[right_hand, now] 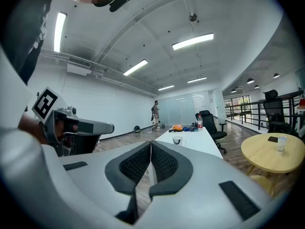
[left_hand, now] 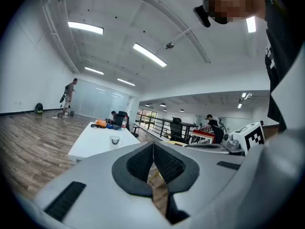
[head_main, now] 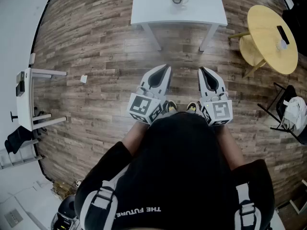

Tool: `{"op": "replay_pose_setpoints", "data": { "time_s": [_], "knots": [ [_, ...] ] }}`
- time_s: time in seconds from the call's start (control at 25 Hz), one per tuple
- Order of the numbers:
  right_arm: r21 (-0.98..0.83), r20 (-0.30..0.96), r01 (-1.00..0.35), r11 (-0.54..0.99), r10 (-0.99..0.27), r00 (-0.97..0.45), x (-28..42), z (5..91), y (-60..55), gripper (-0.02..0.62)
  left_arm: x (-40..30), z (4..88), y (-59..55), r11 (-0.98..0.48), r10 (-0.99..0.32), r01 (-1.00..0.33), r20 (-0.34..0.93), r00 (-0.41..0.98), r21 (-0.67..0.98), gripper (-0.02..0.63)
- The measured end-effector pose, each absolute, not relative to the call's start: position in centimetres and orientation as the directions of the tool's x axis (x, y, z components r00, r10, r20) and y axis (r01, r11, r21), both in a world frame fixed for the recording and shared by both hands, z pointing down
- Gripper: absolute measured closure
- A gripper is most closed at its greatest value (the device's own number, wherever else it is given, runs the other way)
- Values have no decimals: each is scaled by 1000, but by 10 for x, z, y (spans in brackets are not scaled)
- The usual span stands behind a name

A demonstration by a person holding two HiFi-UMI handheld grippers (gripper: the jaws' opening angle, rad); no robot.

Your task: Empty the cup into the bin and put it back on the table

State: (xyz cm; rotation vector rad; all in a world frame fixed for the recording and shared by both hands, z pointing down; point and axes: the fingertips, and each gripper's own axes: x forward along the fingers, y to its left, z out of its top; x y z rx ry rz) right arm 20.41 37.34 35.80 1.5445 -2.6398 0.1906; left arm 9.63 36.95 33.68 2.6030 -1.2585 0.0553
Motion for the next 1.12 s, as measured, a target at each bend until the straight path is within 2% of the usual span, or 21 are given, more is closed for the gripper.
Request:
{"op": "replay_pose_setpoints", "data": {
  "time_s": [0.76,1.12],
  "knots": [
    [-94,131,-890,446,-880,-456,173,359,367,579,49,333,366,-603,-763,-760,102,638,243,584],
    [-30,118,-886,463,-878,-463,191,360,313,578,72,339,310,-612,-756,-759,117,644,224,584]
  ]
}}
